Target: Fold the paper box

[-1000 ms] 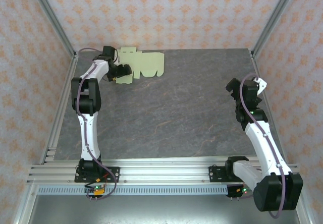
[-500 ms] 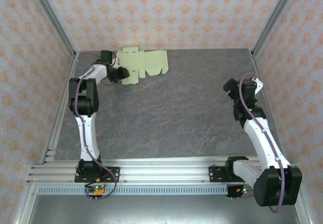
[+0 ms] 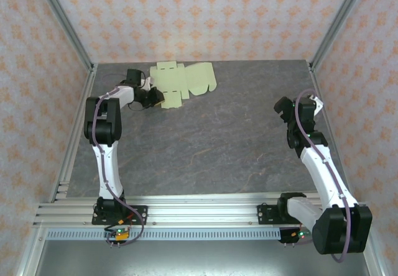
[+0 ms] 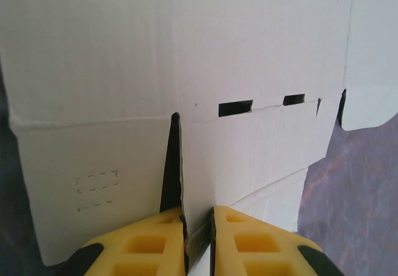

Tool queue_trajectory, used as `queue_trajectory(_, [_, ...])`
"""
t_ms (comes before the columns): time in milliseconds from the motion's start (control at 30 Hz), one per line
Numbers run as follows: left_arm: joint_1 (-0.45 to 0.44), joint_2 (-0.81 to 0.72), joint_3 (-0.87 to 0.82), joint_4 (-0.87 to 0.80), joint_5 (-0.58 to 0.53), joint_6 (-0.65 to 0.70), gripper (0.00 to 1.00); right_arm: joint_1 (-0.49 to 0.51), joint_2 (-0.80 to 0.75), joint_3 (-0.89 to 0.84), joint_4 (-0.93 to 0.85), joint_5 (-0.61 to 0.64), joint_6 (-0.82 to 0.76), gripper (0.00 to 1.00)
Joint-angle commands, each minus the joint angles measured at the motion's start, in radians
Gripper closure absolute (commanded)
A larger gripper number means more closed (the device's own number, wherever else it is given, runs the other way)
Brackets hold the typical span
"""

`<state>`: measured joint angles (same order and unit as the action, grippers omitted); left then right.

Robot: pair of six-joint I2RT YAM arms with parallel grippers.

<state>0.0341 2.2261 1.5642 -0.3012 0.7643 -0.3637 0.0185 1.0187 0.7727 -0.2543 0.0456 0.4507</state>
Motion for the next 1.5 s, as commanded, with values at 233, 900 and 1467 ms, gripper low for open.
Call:
queue_trajectory(233, [-0.128,-0.271,-0.338,0.288,0.069,-0.282,0.84,0.019,0.055,0.013,0.051,-0.088,0.092,0.07])
queue_trajectory(900, [-0.585,-0.448,-0.516,0.472,-0.184,-0.913,0.82,0.218,0.251,-0.171,0.371,-0.437,0.938,0.11])
queue_trajectory(1467, [-0.623,-0.479,-0.457,0.513,-0.149,-1.069,0.81,0.443,0.412,-0.150,0.693,-0.369,1.079,0.10])
